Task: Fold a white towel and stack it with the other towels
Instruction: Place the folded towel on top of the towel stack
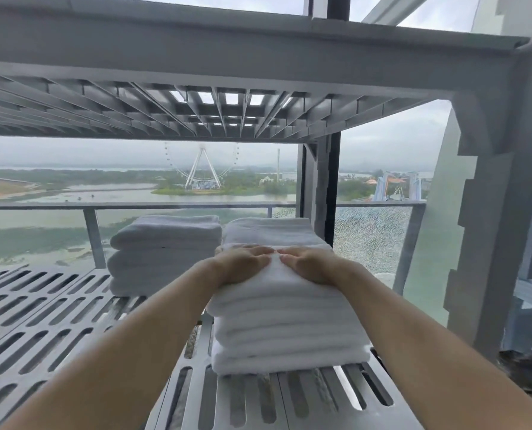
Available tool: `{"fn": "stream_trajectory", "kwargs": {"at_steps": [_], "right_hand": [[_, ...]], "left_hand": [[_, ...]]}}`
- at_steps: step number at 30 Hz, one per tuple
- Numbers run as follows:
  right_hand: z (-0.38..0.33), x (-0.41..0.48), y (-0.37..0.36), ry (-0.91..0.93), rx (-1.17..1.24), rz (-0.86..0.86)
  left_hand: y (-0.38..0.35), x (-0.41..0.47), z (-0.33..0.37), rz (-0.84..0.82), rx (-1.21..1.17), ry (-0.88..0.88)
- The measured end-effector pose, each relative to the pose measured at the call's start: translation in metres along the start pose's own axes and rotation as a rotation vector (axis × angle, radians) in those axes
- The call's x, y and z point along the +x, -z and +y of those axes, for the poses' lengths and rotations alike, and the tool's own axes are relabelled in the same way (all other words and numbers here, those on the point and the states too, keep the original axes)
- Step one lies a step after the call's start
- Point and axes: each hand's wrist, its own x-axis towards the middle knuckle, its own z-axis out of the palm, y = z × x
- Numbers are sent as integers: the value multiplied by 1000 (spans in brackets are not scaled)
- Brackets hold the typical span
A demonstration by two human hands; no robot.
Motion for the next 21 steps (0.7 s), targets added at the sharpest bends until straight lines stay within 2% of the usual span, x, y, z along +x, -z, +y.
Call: {"fn": "stream_trajectory", "kwargs": {"at_steps": [4,7,9,11,14,18,21], "right_hand": [[3,3,-5,1,83,-6],[2,0,0,-18,146,-63],[3,-4,3,-20,155,-6],[0,-11,6,-25,155,127],[-13,-28,9,92,148,251],[-34,-57,11,300,84,147],[-33,-66,10,350,-14,124]], "left_hand": [[-6,-1,0,27,13,3],[-3,-11,-3,54,-166,-19],[-3,-22,-13,57,-304,-68],[-3,-36,-25,55,-387,-115],[-5,-59,-39,39,-498,-132],[-9,-73,-43,80,-545,-101],[-13,-73,-42,106,-459,-108]]}}
